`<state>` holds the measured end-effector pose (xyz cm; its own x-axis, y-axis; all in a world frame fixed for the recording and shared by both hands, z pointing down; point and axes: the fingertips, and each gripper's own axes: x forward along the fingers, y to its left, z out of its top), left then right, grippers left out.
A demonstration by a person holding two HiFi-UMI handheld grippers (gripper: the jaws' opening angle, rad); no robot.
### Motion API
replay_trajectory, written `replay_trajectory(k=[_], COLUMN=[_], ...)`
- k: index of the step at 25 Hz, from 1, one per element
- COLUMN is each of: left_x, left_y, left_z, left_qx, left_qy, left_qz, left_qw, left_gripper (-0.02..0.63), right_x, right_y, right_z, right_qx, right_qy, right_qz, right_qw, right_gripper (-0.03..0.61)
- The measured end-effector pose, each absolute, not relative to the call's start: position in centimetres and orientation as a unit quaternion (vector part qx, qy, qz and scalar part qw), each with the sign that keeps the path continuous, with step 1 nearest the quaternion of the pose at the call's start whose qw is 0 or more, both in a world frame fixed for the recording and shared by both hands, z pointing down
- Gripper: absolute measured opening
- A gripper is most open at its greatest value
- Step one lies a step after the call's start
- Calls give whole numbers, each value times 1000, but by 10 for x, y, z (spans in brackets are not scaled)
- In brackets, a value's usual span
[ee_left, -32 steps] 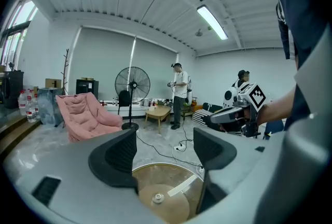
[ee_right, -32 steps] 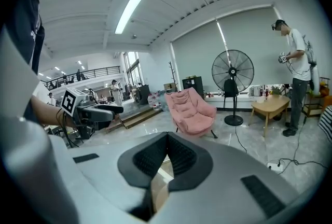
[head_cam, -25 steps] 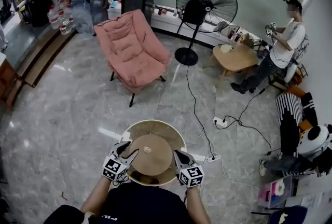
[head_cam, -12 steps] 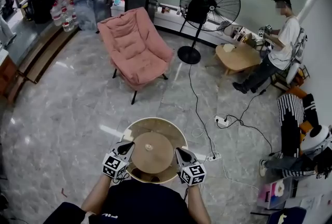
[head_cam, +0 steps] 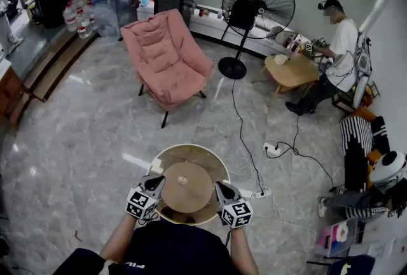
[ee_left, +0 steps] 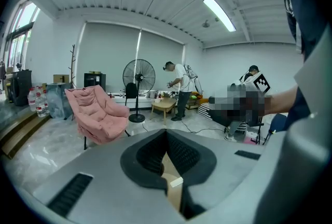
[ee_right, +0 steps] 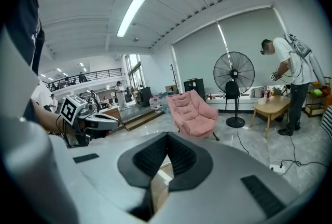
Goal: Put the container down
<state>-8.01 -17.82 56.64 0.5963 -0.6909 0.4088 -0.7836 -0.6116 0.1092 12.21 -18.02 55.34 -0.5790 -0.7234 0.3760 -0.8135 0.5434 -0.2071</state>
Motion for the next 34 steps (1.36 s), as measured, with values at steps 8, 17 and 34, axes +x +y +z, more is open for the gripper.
replay_trajectory(k=[8,17,34], left_x=[-81,-83,-84], left_y=[-178,-175,-169], left_z=[564,563,582], left_qx=[881,879,878], left_qy=[-422,-422,-421], left_qz=[166,169,168], left_qw=[137,142,152], left_gripper=[25,25,25], right_x=[123,122,130], right_y=[-180,-176,-181], right_z=[554,560,578], right_qx=[436,428,427], right_qy=[-873,-872,-868], right_qz=[177,173,166], right_qw=[130,162,191], right_gripper=[26,26,26])
